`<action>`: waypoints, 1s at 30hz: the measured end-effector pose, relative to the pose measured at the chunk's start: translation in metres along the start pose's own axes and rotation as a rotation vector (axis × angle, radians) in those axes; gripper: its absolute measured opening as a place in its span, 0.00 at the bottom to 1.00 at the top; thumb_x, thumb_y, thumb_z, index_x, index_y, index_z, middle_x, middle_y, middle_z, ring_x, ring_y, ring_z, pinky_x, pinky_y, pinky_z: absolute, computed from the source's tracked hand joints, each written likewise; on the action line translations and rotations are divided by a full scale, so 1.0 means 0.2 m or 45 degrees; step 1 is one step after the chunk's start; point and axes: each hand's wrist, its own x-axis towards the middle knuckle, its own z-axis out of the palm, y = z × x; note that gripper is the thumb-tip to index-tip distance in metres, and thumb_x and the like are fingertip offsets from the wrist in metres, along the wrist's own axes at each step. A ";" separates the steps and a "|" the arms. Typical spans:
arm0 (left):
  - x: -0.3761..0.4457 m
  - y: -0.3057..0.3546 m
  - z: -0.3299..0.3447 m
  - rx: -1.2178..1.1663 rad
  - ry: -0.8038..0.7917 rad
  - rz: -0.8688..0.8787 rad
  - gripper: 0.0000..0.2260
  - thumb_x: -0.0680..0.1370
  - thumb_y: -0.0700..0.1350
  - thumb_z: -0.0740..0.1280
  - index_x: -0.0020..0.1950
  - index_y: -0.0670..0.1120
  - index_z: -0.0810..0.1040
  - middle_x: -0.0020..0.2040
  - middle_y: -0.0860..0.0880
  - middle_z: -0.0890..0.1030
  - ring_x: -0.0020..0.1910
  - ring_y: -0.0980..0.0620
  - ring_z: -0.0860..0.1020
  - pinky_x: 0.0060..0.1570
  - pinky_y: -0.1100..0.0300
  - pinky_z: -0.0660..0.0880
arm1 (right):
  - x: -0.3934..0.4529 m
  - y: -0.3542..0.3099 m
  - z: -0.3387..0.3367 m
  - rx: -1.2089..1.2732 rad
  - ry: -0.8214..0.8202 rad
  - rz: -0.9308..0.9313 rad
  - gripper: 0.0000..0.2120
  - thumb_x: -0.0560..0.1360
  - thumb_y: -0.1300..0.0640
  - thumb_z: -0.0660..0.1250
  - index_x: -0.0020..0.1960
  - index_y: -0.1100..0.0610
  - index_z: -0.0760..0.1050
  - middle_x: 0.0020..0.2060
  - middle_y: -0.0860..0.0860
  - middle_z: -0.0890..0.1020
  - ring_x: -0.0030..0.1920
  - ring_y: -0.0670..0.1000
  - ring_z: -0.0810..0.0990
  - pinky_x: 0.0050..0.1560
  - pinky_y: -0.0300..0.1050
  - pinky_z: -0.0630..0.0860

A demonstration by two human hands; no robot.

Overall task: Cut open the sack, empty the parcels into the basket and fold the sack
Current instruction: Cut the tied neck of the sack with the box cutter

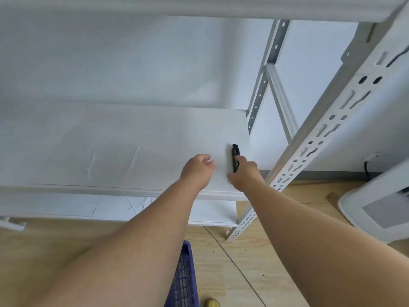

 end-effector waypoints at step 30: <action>-0.18 -0.18 -0.07 -0.469 0.072 -0.247 0.11 0.81 0.48 0.61 0.60 0.48 0.78 0.59 0.45 0.80 0.59 0.45 0.79 0.58 0.51 0.77 | -0.28 -0.15 0.12 0.855 -0.632 -0.084 0.17 0.74 0.67 0.68 0.62 0.61 0.73 0.46 0.54 0.83 0.46 0.52 0.81 0.46 0.43 0.79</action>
